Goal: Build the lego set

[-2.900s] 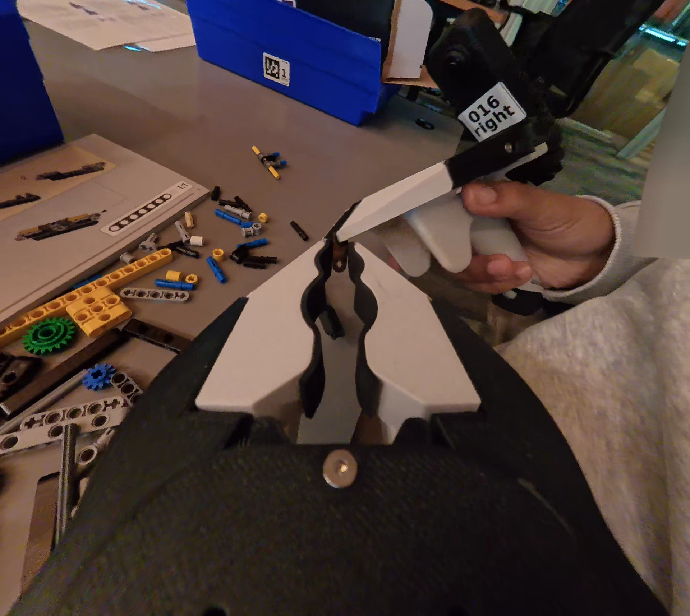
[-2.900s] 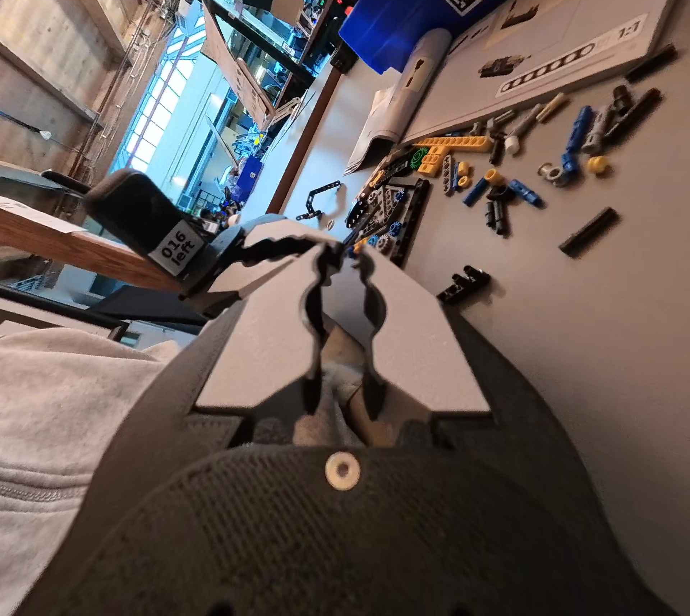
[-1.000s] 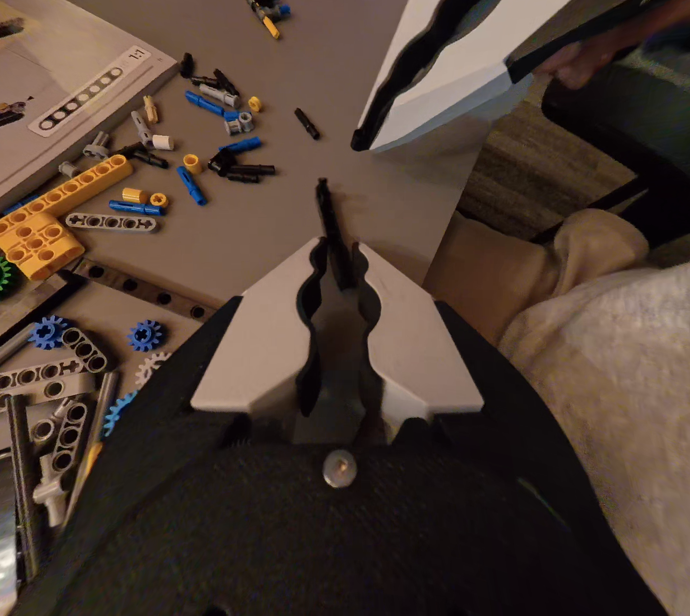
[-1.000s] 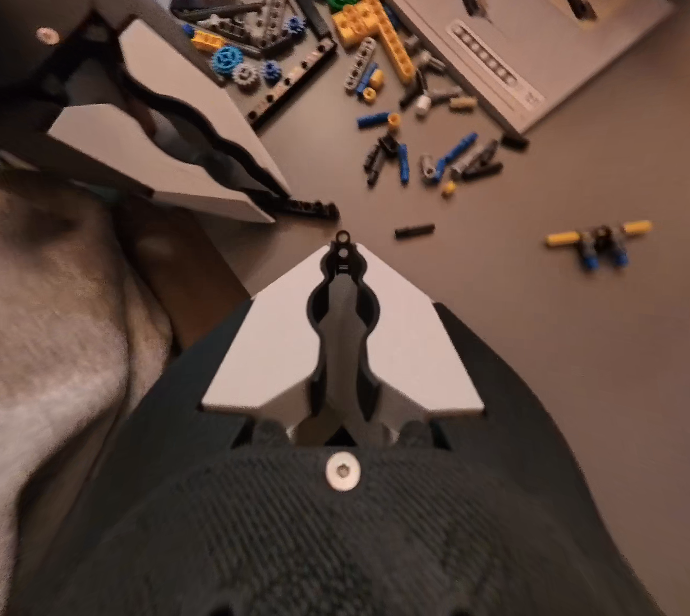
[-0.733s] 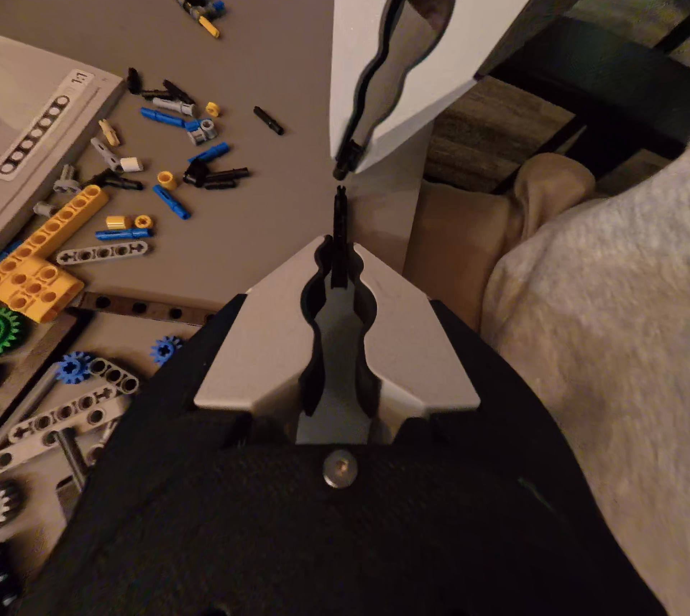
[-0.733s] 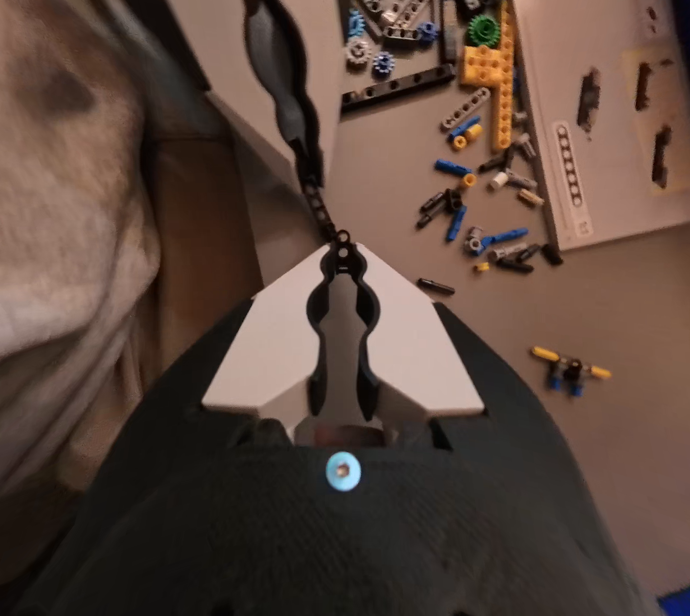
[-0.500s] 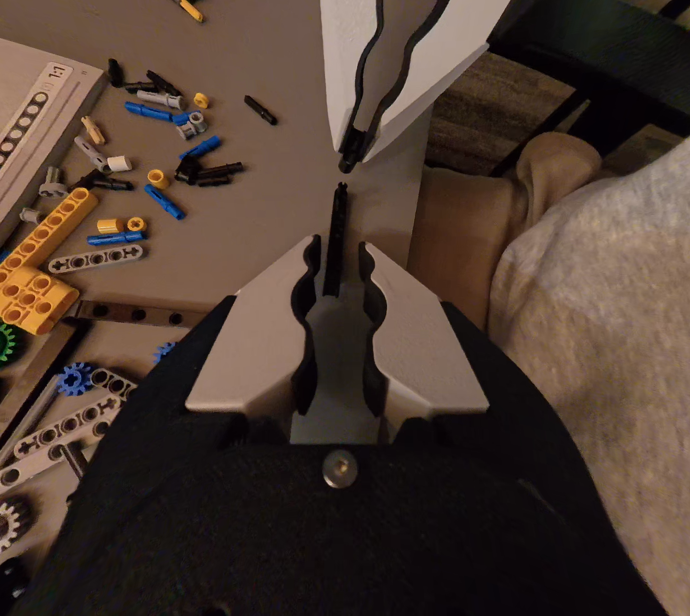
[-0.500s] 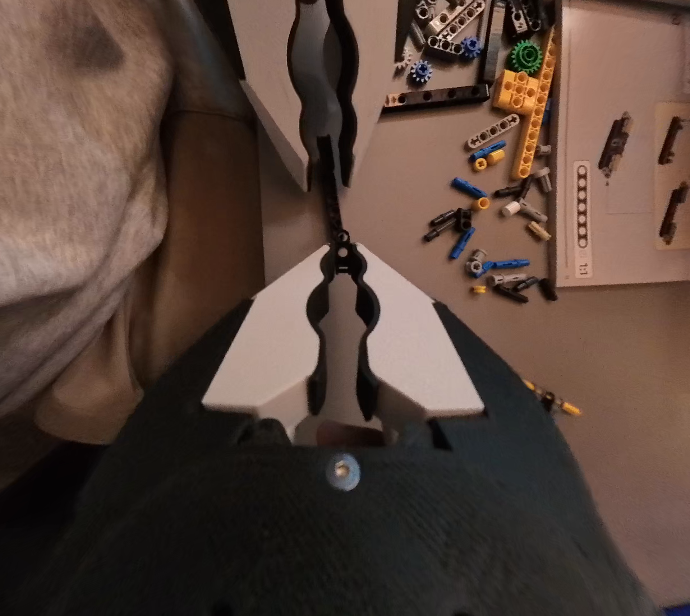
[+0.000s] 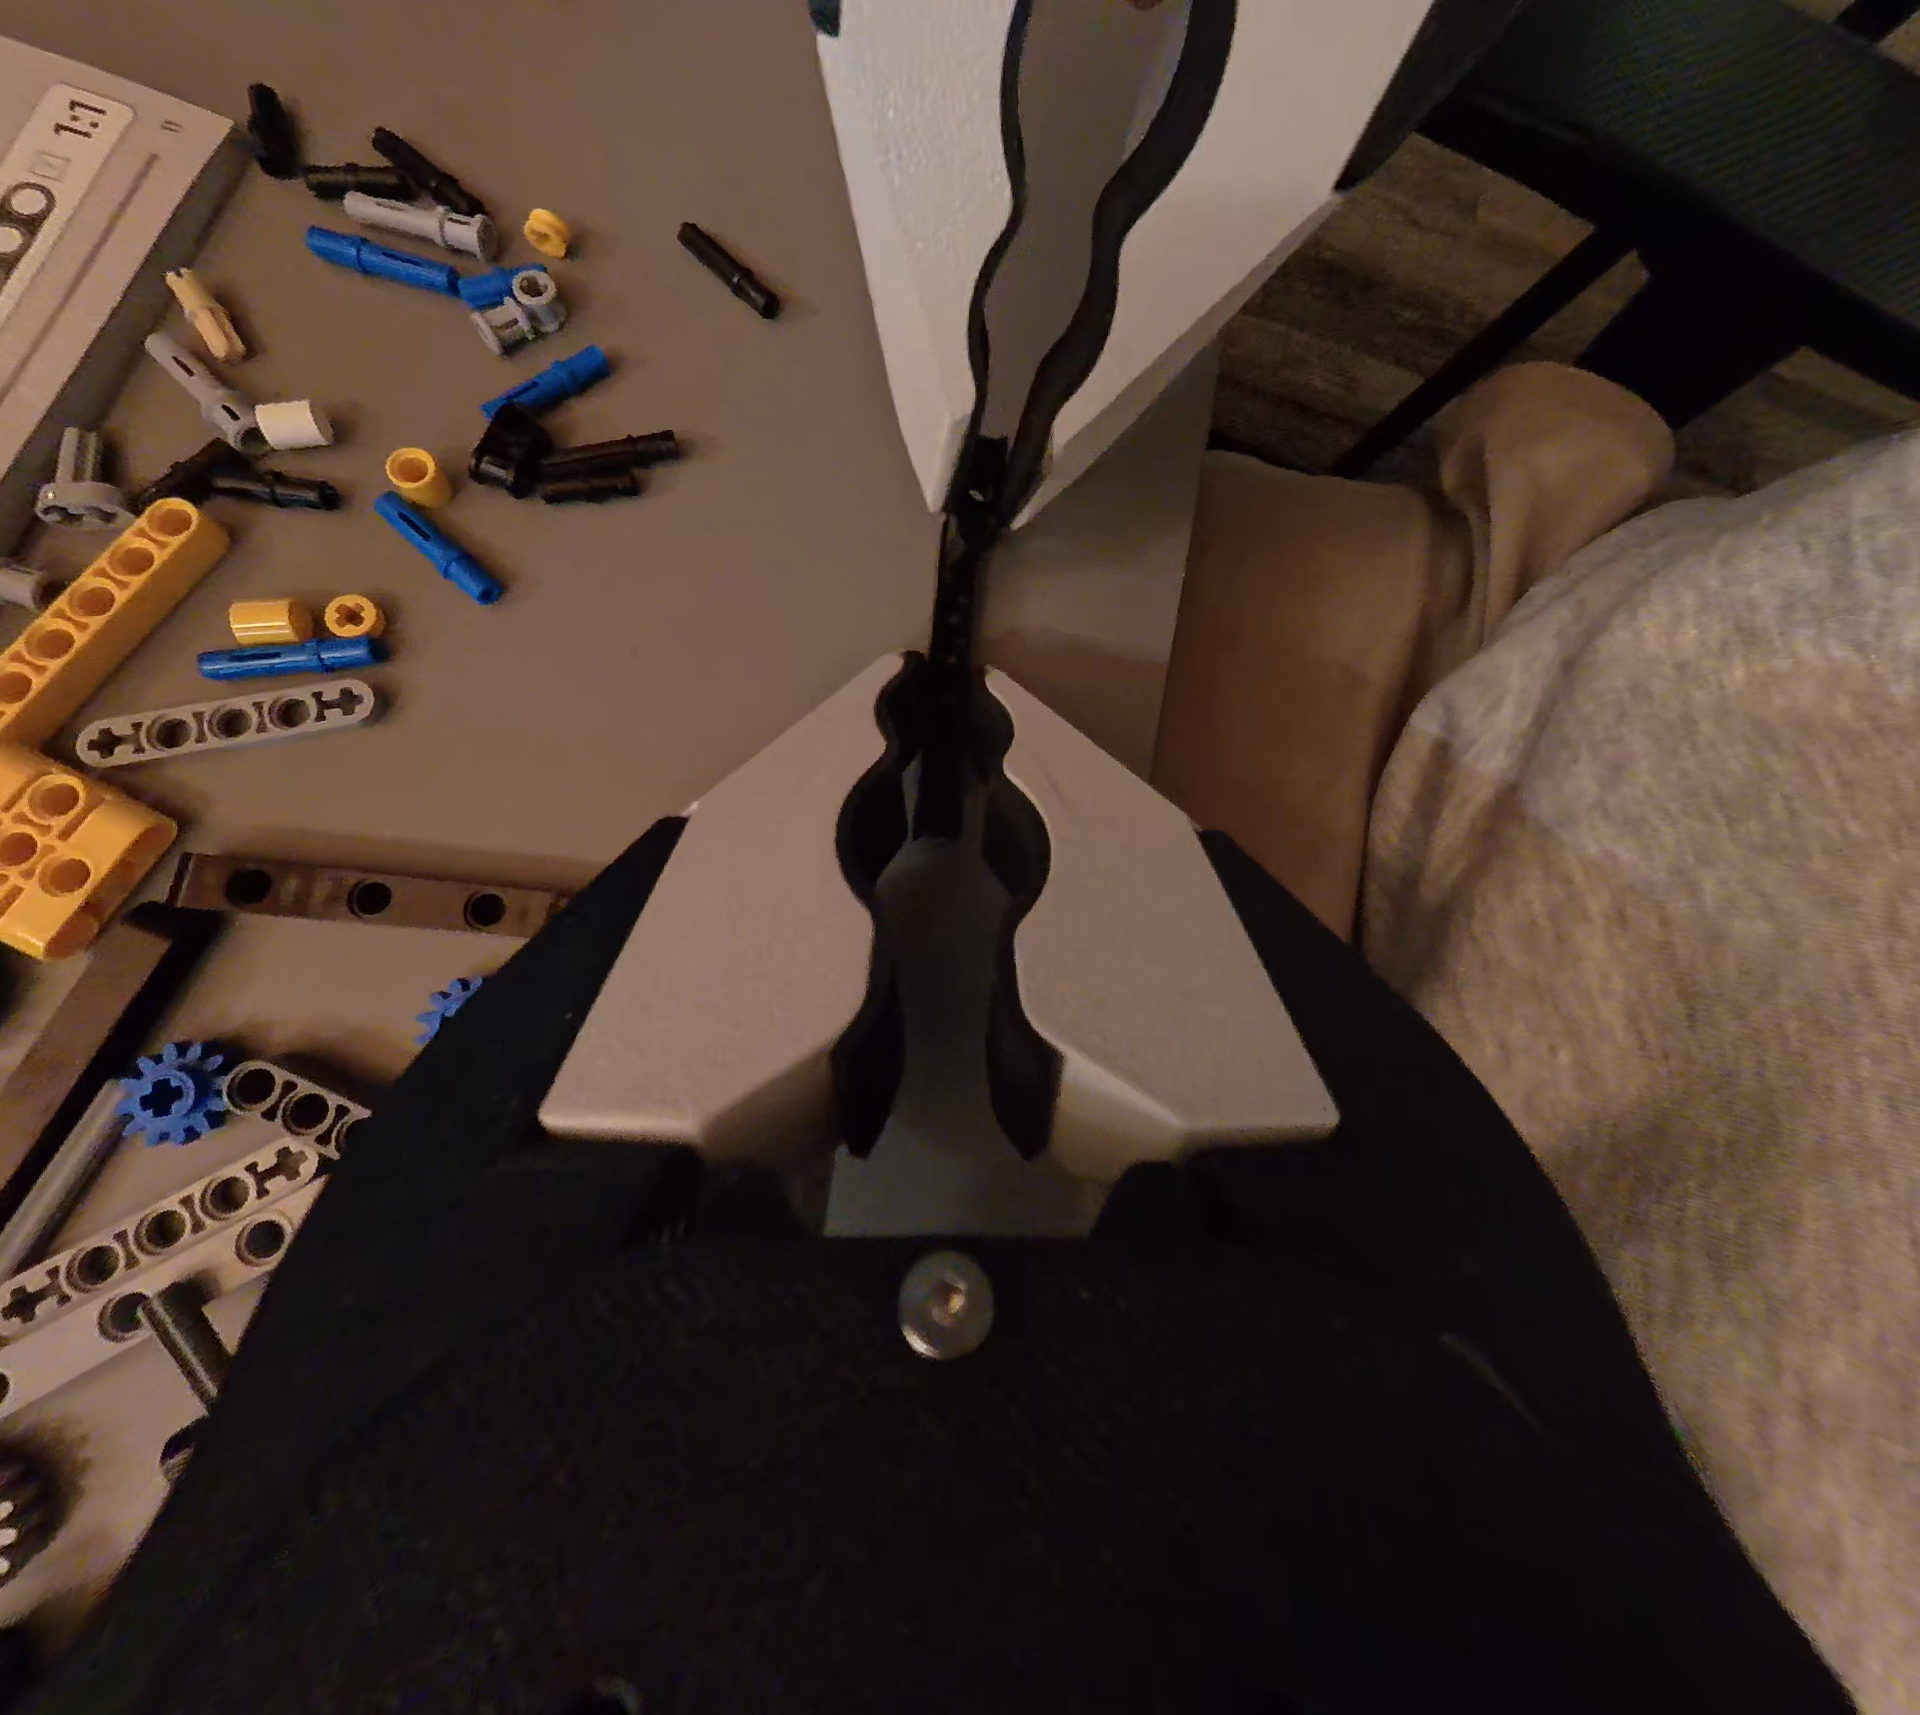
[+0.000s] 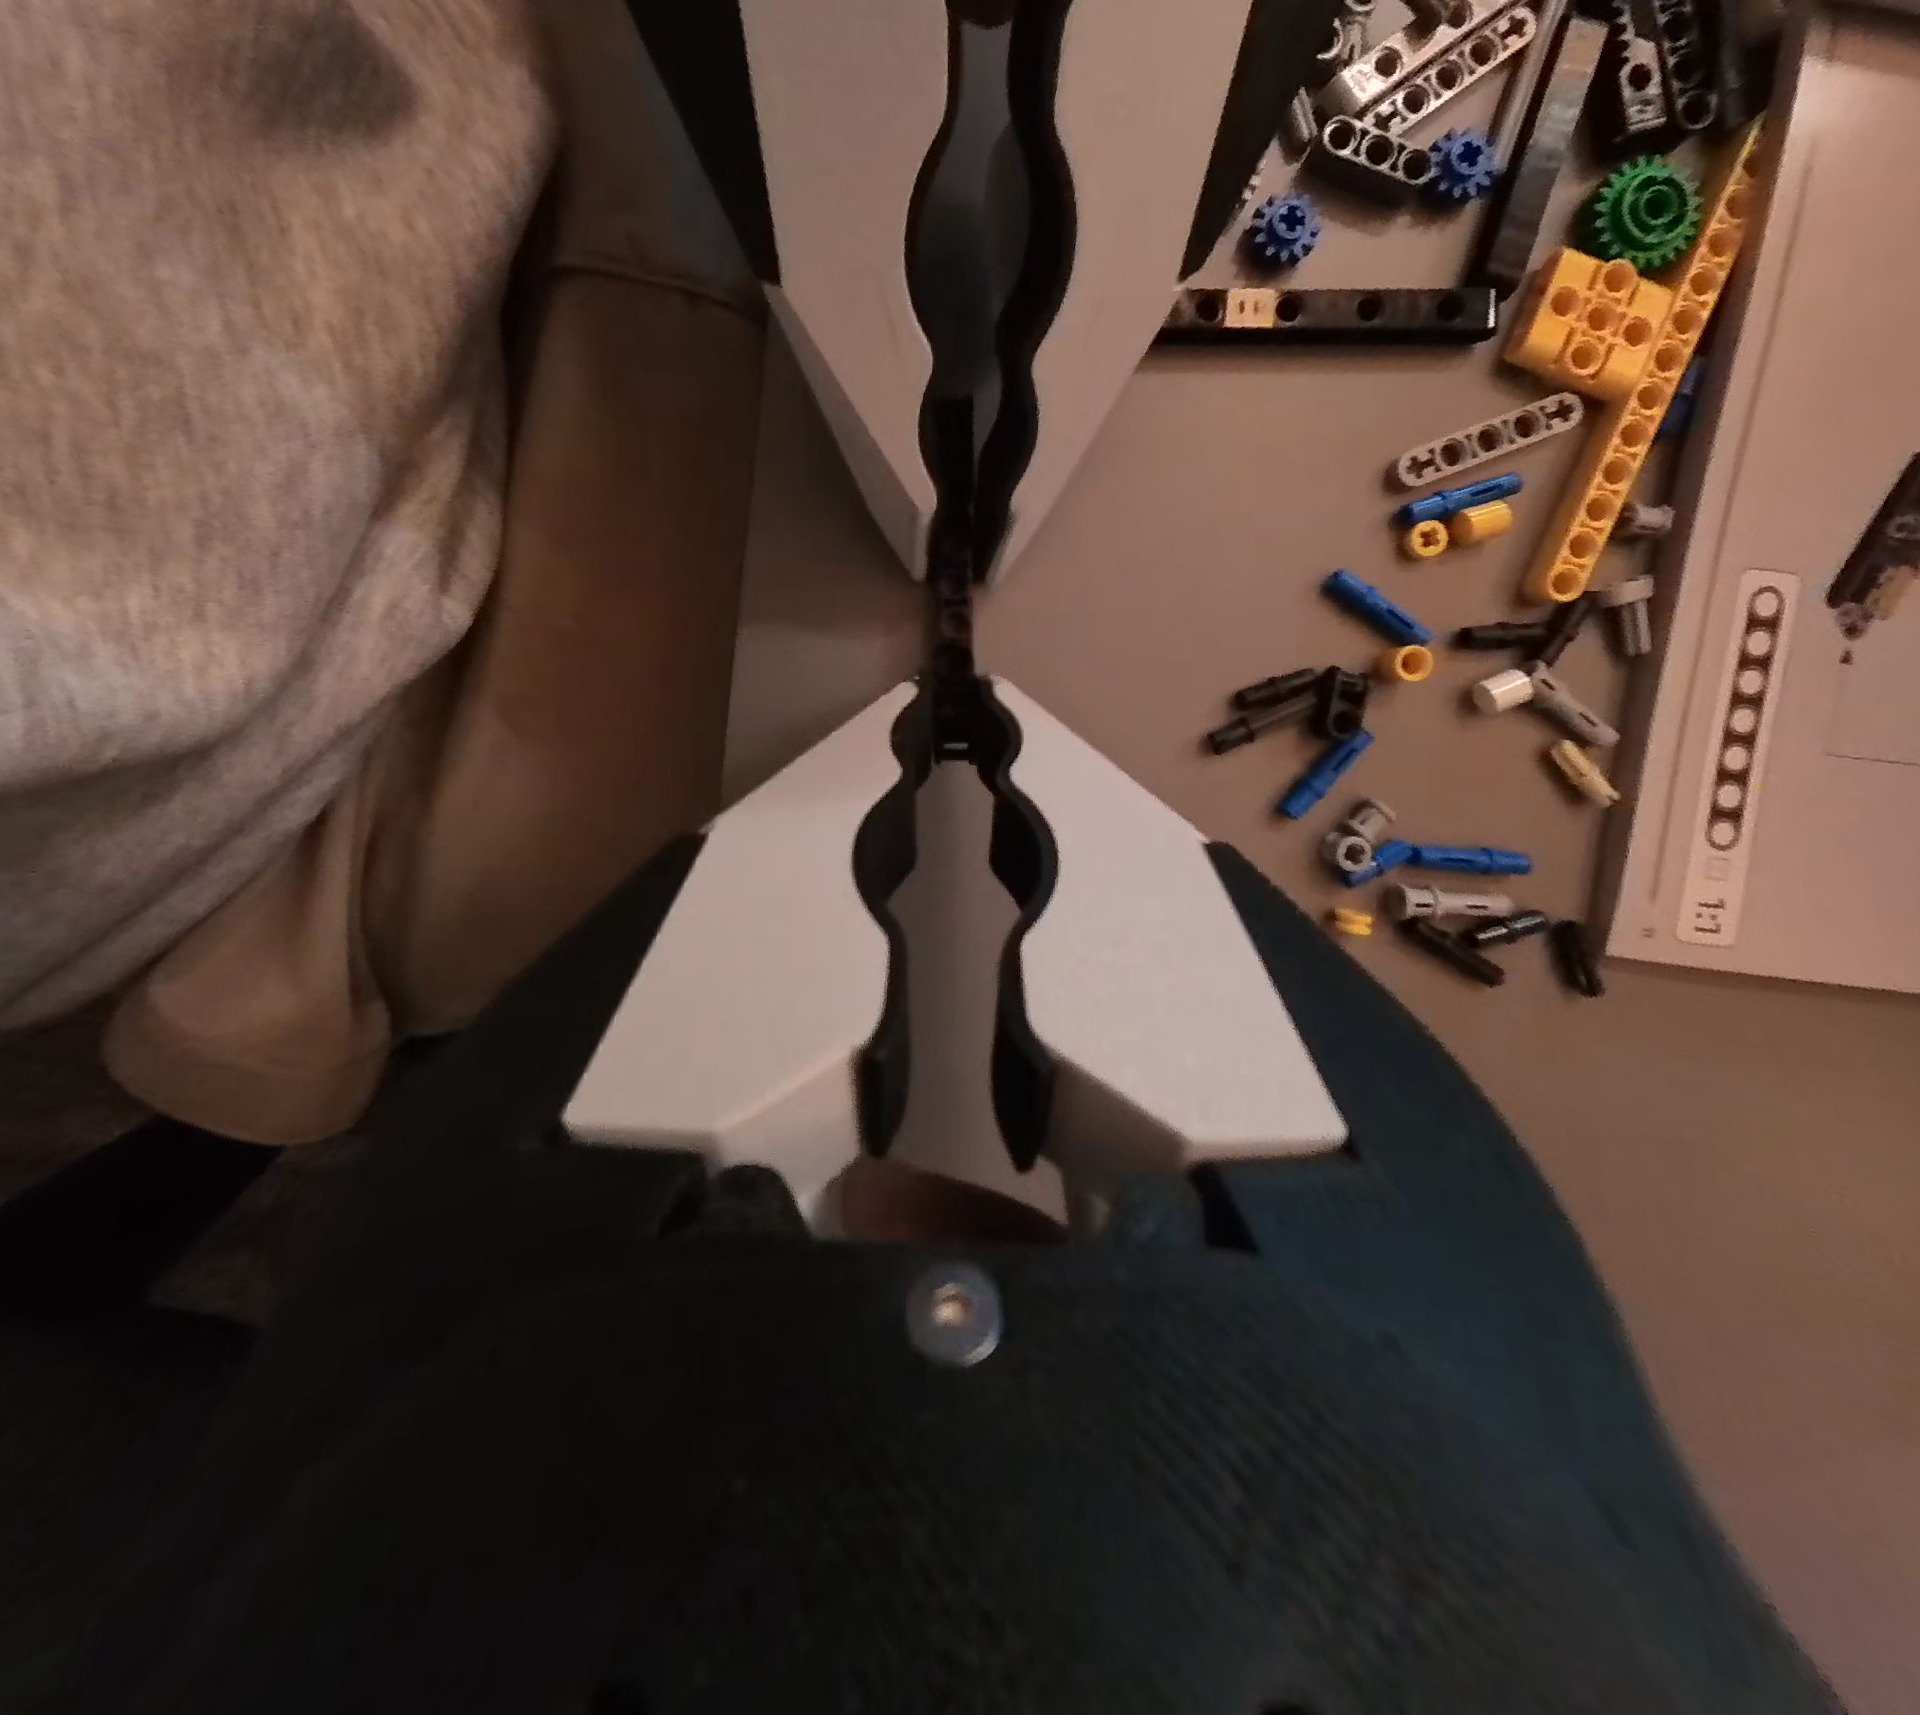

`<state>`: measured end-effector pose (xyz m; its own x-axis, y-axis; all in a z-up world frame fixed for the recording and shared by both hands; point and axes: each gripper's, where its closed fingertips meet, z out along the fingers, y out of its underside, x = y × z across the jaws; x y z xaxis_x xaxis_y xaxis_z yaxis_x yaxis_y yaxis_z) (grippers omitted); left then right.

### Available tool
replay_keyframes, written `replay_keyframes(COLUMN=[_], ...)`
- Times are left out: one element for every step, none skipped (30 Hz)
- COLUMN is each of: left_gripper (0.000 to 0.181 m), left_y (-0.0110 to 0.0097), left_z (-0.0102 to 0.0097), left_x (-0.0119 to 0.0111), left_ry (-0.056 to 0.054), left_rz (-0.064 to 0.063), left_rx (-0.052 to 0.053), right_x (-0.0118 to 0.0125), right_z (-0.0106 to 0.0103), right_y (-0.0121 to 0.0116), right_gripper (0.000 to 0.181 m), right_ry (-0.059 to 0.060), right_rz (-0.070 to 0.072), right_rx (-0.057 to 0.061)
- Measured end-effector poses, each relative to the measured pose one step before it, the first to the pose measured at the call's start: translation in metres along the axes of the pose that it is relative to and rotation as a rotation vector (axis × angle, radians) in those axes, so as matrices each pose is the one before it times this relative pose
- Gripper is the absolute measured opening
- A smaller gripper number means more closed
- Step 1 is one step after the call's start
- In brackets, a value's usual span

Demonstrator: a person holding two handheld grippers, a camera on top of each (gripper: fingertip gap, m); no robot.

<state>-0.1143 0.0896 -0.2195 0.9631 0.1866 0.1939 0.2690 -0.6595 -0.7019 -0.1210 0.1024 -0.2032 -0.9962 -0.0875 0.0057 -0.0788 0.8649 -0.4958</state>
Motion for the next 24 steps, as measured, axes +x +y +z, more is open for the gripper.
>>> replay_keyframes(left_gripper=[0.009,0.009,0.009,0.009,0.009,0.009,0.009,0.009,0.009,0.009,0.009,0.009,0.009,0.009,0.009,0.009,0.009,0.009,0.009,0.009,0.009,0.009,0.009,0.009], left_y=[0.00014,0.00000,0.00013,-0.00008,0.00003,0.00000,0.00000,0.00003,-0.00005,0.00001,0.00015,0.00007,0.00003,0.00005,-0.00013,0.00003,-0.00002,-0.00002,-0.00005,0.00008,-0.00007,0.00004,-0.00007,0.00002], left_z=[0.00026,0.00013,0.00004,0.00000,-0.00001,0.00006,0.00000,0.00000,0.00000,-0.00002,0.00002,0.00003,0.00000,0.00000,0.00000,0.00000,0.00007,-0.00007,0.00007,0.00000,0.00001,0.00002,0.00000,-0.00006], left_x=[0.00045,0.00019,0.00025,0.00009,0.00001,-0.00002,0.00010,-0.00003,0.00006,-0.00002,0.00009,0.00003,-0.00001,-0.00001,-0.00004,0.00001,0.00005,0.00002,-0.00008,0.00004,-0.00001,-0.00011,-0.00009,0.00000], left_ry=[0.0012,-0.0004,0.0021,0.0021,0.0021,0.0017,0.0007,-0.0004,-0.0011,-0.0015,-0.0024,-0.0022,-0.0004,0.0014,0.0020,0.0020,0.0017,0.0015,0.0015,0.0012,0.0008,0.0002,0.0004,0.0004], left_rz=[0.0037,0.0025,0.0004,-0.0013,-0.0019,-0.0008,-0.0001,0.0009,0.0017,0.0033,0.0070,0.0055,0.0007,-0.0016,-0.0022,-0.0020,-0.0017,-0.0015,-0.0016,-0.0013,-0.0010,-0.0013,-0.0007,-0.0008], left_rx=[-0.0014,-0.0002,-0.0004,0.0000,0.0000,-0.0001,0.0000,0.0000,-0.0001,-0.0003,-0.0008,-0.0007,-0.0001,0.0001,0.0000,0.0000,0.0001,0.0001,0.0001,0.0001,0.0001,0.0003,0.0001,0.0002], right_x=[0.00031,-0.00003,-0.00048,-0.00039,-0.00014,-0.00046,-0.00010,-0.00002,-0.00004,0.00005,-0.00002,0.00000,-0.00006,0.00006,0.00004,0.00001,-0.00006,0.00002,-0.00005,0.00001,0.00002,-0.00006,-0.00007,0.00002], right_z=[0.00026,0.00030,0.00030,0.00014,-0.00002,-0.00005,0.00002,-0.00002,0.00013,0.00000,0.00005,-0.00010,0.00005,-0.00003,0.00003,0.00003,0.00009,0.00012,0.00010,-0.00002,0.00013,0.00000,0.00005,0.00005], right_y=[0.00042,-0.00014,-0.00018,-0.00032,0.00023,0.00036,0.00022,0.00004,0.00039,0.00035,0.00011,0.00006,0.00004,0.00012,0.00010,0.00020,0.00028,0.00021,0.00024,0.00018,0.00014,0.00008,0.00008,0.00015], right_gripper=[0.006,0.006,0.006,0.006,0.006,0.006,0.006,0.006,0.006,0.006,0.006,0.006,0.006,0.006,0.006,0.006,0.006,0.006,0.006,0.006,0.006,0.006,0.006,0.006], right_ry=[-0.0036,-0.0062,-0.0096,-0.0086,-0.0065,-0.0064,-0.0050,-0.0058,-0.0062,-0.0077,-0.0106,-0.0115,-0.0091,-0.0044,0.0001,0.0048,0.0079,0.0078,0.0054,0.0040,0.0033,0.0041,0.0069,0.0109], right_rz=[0.0001,0.0041,0.0035,0.0030,-0.0008,-0.0041,-0.0017,0.0002,-0.0004,0.0009,0.0074,0.0093,0.0073,0.0024,0.0017,-0.0032,-0.0080,-0.0087,-0.0069,-0.0070,-0.0066,-0.0051,-0.0044,-0.0054], right_rx=[-0.0030,0.0004,0.0019,0.0015,-0.0016,-0.0053,-0.0053,-0.0055,-0.0064,-0.0056,-0.0035,-0.0035,-0.0059,-0.0092,-0.0146,-0.0197,-0.0226,-0.0235,-0.0222,-0.0189,-0.0144,-0.0104,-0.0081,-0.0071])
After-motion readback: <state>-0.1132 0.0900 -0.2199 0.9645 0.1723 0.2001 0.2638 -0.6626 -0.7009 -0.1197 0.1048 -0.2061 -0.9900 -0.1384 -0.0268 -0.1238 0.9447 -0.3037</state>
